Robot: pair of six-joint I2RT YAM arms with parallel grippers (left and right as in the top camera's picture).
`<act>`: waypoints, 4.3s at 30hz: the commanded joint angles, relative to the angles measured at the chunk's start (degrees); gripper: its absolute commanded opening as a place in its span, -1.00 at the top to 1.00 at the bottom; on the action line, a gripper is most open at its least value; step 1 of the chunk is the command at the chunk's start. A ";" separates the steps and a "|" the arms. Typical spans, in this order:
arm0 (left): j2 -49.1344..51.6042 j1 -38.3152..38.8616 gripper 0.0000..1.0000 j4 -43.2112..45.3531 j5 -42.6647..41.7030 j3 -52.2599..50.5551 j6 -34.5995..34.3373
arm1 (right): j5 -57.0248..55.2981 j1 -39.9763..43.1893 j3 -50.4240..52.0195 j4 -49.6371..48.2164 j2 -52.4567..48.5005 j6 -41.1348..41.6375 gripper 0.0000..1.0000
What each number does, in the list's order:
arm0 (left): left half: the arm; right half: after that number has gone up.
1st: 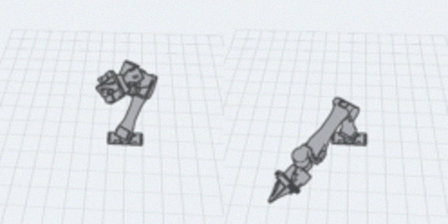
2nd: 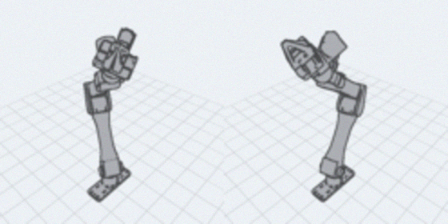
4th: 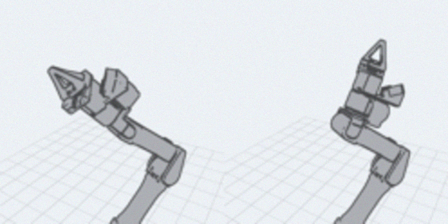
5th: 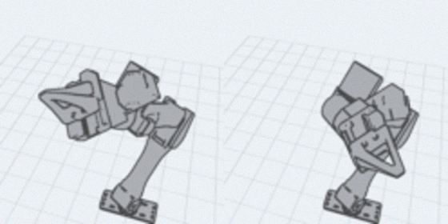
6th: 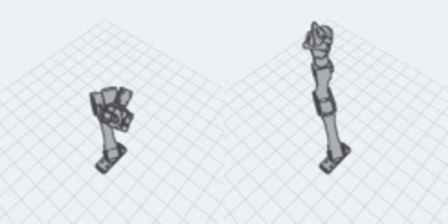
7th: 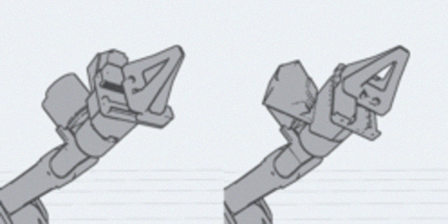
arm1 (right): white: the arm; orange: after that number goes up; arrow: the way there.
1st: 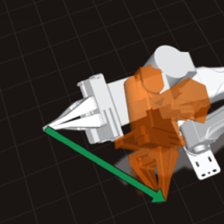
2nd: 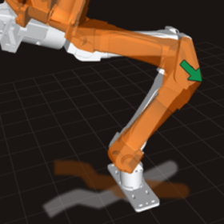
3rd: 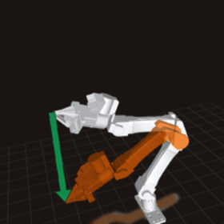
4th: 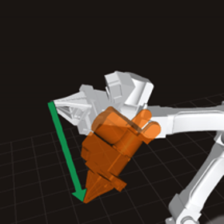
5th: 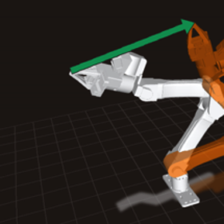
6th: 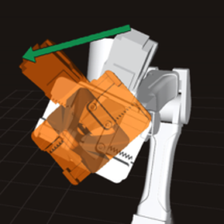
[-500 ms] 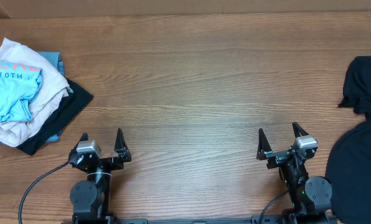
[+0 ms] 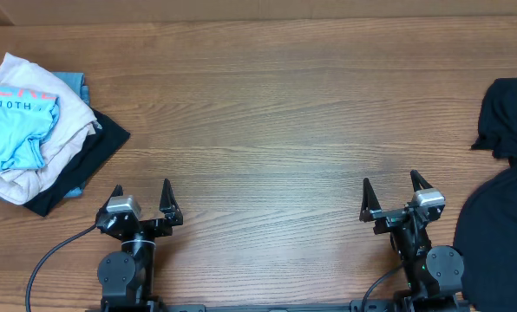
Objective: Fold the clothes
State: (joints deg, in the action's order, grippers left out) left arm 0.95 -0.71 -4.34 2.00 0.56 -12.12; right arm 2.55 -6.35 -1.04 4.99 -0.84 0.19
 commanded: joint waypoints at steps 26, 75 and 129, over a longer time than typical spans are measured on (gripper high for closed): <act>-0.48 0.42 -1.00 0.20 0.52 -0.28 -1.20 | -0.37 0.33 0.59 -0.35 0.13 -0.22 -1.00; -0.48 0.42 -1.00 0.20 0.55 -0.28 -1.20 | -0.37 0.33 0.59 -0.35 0.13 -0.22 -1.00; -0.48 0.42 -1.00 0.20 0.52 -0.28 -1.22 | -10.45 0.33 -88.67 33.18 -71.84 4.37 -1.00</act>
State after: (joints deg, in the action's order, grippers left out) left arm 0.97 -0.71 -4.36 2.00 0.49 -12.12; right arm -7.53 -6.35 -87.83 36.58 -71.11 4.47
